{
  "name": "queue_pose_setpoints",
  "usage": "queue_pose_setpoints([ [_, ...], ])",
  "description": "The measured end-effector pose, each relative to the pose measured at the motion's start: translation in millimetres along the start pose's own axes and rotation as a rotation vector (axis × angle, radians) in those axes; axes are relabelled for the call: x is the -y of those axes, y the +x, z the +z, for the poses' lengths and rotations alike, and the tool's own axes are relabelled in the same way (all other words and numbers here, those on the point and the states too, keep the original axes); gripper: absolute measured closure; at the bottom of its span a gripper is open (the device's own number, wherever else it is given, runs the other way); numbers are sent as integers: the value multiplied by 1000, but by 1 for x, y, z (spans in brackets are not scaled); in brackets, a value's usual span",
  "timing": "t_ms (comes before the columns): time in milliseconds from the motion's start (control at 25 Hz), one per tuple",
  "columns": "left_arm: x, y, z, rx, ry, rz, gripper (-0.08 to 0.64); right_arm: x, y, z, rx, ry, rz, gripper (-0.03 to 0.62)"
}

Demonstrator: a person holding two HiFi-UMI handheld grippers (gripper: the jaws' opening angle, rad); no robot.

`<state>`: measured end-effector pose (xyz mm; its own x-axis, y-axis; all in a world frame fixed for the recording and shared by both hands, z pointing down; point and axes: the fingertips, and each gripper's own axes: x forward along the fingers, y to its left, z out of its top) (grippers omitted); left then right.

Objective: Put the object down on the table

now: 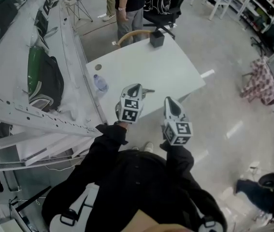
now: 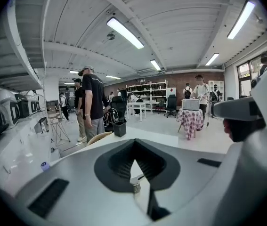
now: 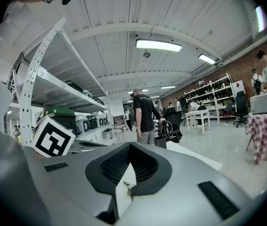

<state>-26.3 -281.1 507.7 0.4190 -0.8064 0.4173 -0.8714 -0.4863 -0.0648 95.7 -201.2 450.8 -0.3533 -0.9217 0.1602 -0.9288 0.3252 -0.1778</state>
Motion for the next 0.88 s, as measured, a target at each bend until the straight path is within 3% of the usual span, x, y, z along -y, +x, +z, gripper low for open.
queue_pose_setpoints([
  [880,14,-54,25,156,-83,-7,558,0,8,10,16,-16,-7,591],
])
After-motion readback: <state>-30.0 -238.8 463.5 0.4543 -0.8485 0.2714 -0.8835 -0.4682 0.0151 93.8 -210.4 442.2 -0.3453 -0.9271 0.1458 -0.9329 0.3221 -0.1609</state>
